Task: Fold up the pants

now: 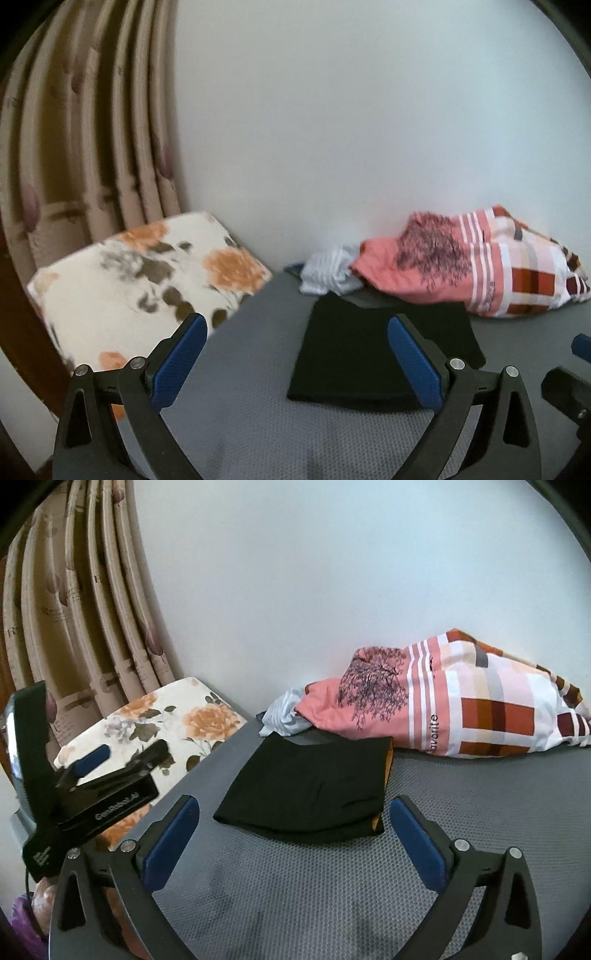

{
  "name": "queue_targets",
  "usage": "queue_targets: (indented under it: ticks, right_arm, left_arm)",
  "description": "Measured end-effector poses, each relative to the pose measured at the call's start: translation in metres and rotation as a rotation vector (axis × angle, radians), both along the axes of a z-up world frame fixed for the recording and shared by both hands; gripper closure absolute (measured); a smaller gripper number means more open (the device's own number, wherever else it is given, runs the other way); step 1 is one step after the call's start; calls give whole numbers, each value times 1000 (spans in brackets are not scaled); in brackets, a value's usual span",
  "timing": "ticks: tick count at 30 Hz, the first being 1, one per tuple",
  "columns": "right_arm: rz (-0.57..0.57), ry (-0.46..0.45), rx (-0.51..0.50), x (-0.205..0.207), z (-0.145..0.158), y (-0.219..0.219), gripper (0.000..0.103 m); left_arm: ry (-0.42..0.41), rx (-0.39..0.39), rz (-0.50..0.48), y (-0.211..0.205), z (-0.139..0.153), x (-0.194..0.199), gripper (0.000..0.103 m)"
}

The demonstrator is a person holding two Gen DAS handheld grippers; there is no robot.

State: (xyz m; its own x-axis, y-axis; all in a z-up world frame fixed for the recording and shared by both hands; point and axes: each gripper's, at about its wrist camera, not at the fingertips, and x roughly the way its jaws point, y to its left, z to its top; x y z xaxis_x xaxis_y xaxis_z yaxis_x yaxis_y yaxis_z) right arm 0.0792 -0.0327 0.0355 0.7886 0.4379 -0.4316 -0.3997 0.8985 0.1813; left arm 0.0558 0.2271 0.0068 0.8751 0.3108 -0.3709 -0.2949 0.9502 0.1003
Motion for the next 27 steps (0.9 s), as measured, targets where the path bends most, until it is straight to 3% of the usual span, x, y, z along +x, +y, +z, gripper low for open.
queue_targets:
  ticks: [3,6,10,15,27]
  right_arm:
    - [2,-3,-1,-8,4,-3,0]
    - [4,-15,-4,-18,8,-5,0]
    - [1,-27,3,-29,14,-11,0]
    - [-10,-52,11,-42,25,-18,0]
    - [-15,-79,9,-57,34,-23,0]
  left_arm:
    - [-35,-30,-69,-4,14,-18,1]
    - [-72,-13,-71,-13,28,-37,0]
    - [-32,-10,-118,-22,45,-47,0]
    - [-67,-29,-158,-30,62,-66,0]
    - [-55,-118,-192,-30,69,-74,0]
